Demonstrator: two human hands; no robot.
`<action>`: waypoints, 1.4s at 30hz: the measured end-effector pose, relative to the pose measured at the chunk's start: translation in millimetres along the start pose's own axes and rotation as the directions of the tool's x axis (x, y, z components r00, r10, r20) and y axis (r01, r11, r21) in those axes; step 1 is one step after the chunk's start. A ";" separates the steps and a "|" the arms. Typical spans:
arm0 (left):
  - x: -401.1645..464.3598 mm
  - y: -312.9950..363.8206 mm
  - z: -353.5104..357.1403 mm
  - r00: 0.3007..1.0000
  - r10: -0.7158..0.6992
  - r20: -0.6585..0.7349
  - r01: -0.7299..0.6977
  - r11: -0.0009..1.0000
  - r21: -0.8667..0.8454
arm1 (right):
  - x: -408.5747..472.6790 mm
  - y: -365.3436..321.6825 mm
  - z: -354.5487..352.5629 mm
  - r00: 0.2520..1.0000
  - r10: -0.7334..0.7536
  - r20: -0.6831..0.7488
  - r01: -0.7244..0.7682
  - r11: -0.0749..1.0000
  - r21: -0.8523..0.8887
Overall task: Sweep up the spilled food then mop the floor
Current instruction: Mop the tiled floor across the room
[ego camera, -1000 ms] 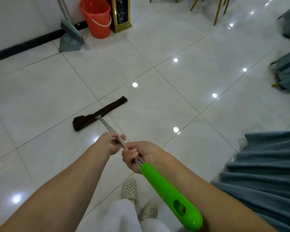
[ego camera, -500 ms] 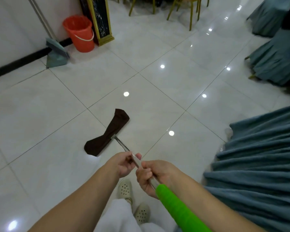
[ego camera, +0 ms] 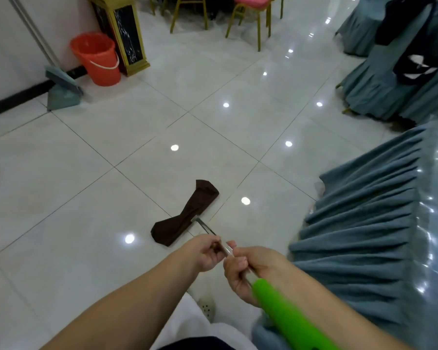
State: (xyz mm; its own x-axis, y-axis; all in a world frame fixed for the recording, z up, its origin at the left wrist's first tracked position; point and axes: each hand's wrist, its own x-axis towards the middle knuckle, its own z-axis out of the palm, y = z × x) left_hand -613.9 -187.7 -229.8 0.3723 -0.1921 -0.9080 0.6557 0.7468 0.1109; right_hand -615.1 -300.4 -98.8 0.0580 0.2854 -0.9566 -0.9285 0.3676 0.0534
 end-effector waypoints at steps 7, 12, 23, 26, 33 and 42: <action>6.1 -46.2 19.5 0.997 -0.072 0.021 0.069 0.991 0.115 | -25.4 15.1 -36.8 0.996 -0.086 -0.026 0.088 0.994 0.069; -3.2 -67.3 35.1 0.993 -0.103 0.063 0.094 0.988 0.123 | -39.5 20.1 -55.3 0.990 -0.121 -0.070 0.128 0.986 0.107; -47.1 -44.2 -10.1 0.994 -0.087 0.064 0.081 0.992 0.095 | -54.0 52.9 -6.7 0.998 -0.035 0.048 0.034 0.999 0.021; -59.7 -29.1 -43.1 0.996 -0.074 0.055 0.071 0.996 0.055 | -46.3 77.3 20.2 0.997 -0.044 0.061 0.046 0.999 -0.028; -94.5 14.3 -137.4 0.999 -0.031 0.044 0.032 0.999 -0.022 | -16.9 147.9 93.2 0.998 -0.027 0.049 0.033 0.993 -0.116; -143.1 69.9 -254.1 0.997 0.071 -0.012 -0.072 0.985 -0.157 | 21.3 239.6 184.9 0.997 -0.026 0.077 0.046 0.962 -0.270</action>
State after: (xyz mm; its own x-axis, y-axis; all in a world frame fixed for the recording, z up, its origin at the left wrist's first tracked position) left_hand -788.3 53.8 -194.7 0.4098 -0.1308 -0.9028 0.5161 0.8493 0.1112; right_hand -768.5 -42.7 -53.4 0.1101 0.3433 -0.9328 -0.9893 0.1279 -0.0697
